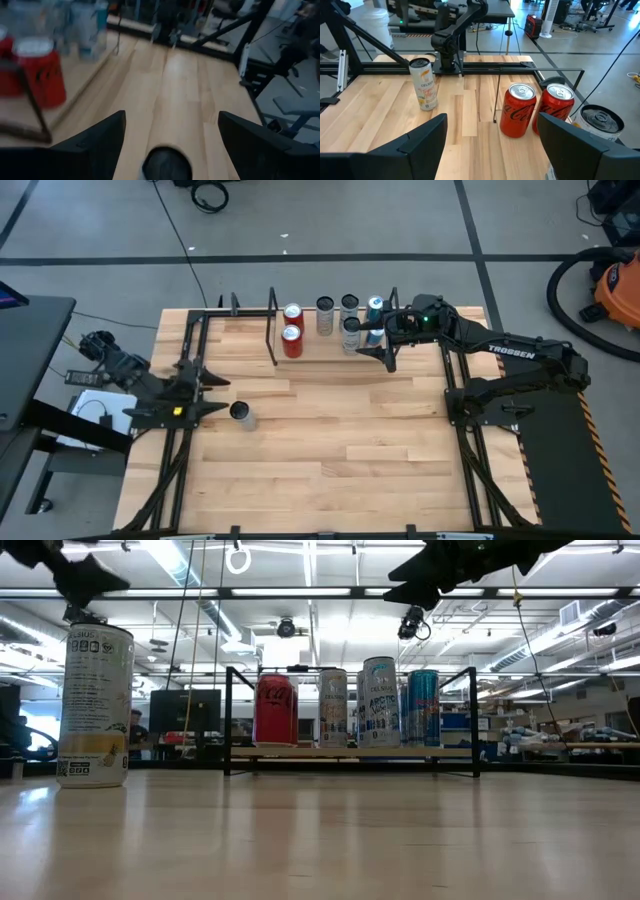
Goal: Place canned beverage on shelf
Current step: Put the black soda can on the shelf aligned with the other red soda can
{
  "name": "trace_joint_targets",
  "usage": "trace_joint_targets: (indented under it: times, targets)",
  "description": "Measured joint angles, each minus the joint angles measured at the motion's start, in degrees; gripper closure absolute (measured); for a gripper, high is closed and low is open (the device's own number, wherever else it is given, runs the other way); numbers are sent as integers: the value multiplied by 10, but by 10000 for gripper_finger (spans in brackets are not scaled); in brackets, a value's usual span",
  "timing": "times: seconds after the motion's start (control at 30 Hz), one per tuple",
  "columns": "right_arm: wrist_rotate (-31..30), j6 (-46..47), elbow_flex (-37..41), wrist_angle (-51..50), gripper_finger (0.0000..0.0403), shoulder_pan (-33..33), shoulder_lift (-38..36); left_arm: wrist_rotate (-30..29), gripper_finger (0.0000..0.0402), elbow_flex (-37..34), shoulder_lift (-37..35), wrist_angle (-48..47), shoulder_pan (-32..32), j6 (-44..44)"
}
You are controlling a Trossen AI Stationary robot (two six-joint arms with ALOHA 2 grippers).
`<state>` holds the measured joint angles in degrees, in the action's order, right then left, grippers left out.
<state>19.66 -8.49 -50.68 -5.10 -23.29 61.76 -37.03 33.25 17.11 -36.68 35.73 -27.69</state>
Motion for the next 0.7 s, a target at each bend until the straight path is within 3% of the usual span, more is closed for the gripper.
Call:
trace_joint_targets:
  times: [0.43,0.7]
  targets:
    - [0,0,0,-16,87,0,0,12,83,0,2,-104,0,-152]
    - [0,0,0,-23,87,0,0,27,83,0,54,-124,0,-202]
